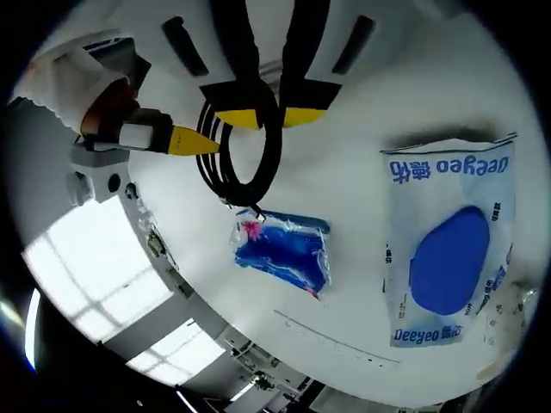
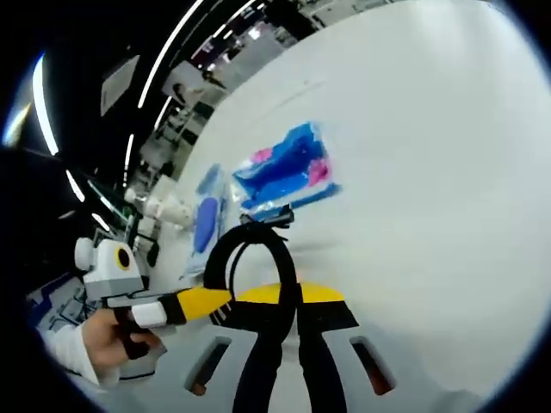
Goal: Arrange the tabletop items into an orderly group along one side of the table until the central work area is clear of visible clutter.
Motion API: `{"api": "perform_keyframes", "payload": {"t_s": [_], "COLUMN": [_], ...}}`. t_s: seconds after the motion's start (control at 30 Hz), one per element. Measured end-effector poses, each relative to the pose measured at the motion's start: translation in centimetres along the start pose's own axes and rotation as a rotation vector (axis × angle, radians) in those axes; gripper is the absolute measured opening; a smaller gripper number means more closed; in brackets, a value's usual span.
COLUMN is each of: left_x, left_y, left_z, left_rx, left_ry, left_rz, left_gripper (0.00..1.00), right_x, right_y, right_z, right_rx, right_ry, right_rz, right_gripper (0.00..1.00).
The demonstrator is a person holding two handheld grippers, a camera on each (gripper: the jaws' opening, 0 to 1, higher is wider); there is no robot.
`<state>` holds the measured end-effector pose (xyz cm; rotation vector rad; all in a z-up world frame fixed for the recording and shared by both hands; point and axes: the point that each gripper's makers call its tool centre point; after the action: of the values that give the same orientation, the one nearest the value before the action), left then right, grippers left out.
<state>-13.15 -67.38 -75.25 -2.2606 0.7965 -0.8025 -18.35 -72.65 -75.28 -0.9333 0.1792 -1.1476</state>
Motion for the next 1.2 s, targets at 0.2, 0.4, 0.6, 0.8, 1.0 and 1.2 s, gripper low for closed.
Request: {"api": "perform_keyframes", "payload": {"t_s": [0.2,0.4,0.6,0.8,1.0,1.2], "left_x": [0.2,0.2,0.3,-0.3,-0.1,-0.3], "left_y": [0.2,0.2,0.1,-0.8,-1.9,-3.1], "left_z": [0.7,1.5,1.4,0.9,0.0,-0.8], "left_rx": [0.023,0.077,0.09,0.108,0.127,0.136], "left_ry": [0.001,0.039,0.046,0.132,0.238,0.316], "left_rz": [0.0,0.004,-0.004,0.013,0.001,-0.011], "left_gripper": [0.05,0.09,0.12,0.35,0.46,0.53], "right_x": [0.1,-0.1,-0.1,-0.1,0.2,-0.6], "right_y": [1.0,1.4,1.3,0.7,-0.9,-2.9], "right_z": [-0.3,-0.4,-0.3,0.0,0.2,0.3], "right_rx": [0.001,-0.003,-0.001,0.009,0.007,-0.002], "right_ry": [-0.001,-0.023,-0.038,-0.055,-0.115,-0.162], "right_rz": [0.016,0.025,0.024,0.01,-0.03,-0.039], "right_gripper": [0.03,0.04,0.05,0.08,0.22,0.34]}}
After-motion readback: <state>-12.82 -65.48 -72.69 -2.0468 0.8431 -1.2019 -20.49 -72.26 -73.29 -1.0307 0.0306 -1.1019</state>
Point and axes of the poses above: the point that each gripper's makers call its tool centre point, and the gripper's own axes: y roughly forward along the fingers, z roughly to its left, x roughly out of its top, and after that the axes turned 8 degrees about z, right-handed
